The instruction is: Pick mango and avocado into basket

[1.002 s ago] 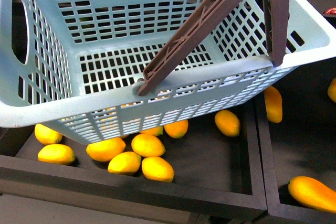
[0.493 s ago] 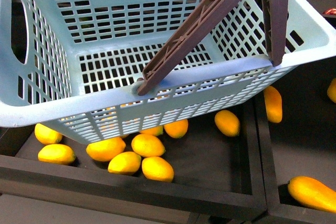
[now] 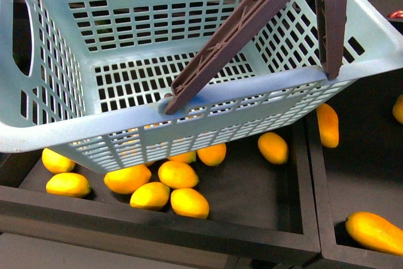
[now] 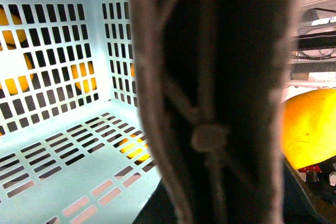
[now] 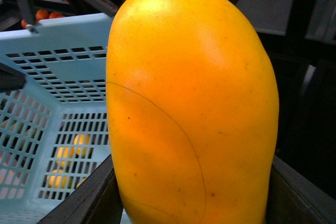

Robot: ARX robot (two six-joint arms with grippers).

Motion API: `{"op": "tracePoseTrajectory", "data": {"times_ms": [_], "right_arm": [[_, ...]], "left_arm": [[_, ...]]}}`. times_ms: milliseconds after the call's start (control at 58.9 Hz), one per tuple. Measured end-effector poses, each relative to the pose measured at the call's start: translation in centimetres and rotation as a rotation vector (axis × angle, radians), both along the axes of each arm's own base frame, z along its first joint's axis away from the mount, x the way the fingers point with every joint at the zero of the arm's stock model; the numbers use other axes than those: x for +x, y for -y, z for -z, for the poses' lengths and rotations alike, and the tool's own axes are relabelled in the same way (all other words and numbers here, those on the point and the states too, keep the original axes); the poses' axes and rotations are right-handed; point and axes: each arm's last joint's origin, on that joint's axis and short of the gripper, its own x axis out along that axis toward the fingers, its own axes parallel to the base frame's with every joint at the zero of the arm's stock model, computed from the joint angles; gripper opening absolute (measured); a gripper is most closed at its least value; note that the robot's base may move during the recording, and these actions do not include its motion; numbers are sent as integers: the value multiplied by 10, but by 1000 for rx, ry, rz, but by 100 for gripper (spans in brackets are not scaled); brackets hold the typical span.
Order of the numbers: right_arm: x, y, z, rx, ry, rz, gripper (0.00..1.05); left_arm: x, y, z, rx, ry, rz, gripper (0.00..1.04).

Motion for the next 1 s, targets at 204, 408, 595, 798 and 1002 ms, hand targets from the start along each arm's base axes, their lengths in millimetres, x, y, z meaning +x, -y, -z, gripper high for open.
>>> {"op": "tracePoseTrajectory", "data": {"times_ms": [204,408,595,798,1002], "right_arm": [[9,-37,11,-22,-36,-29,61],[14,-54,26,-46,-78,-33,61],[17,-56,26,-23,-74,-15,86],[20,-37,16,29,-51,115,96],[0,3,16,-69,261,517,74]], "left_arm": [[0,0,0,0,0,0,5],[0,0,0,-1,-1,0,5],[0,0,0,0,0,0,5],[1,1,2,6,-2,-4,5],[1,0,2,9,0,-5,5]]}}
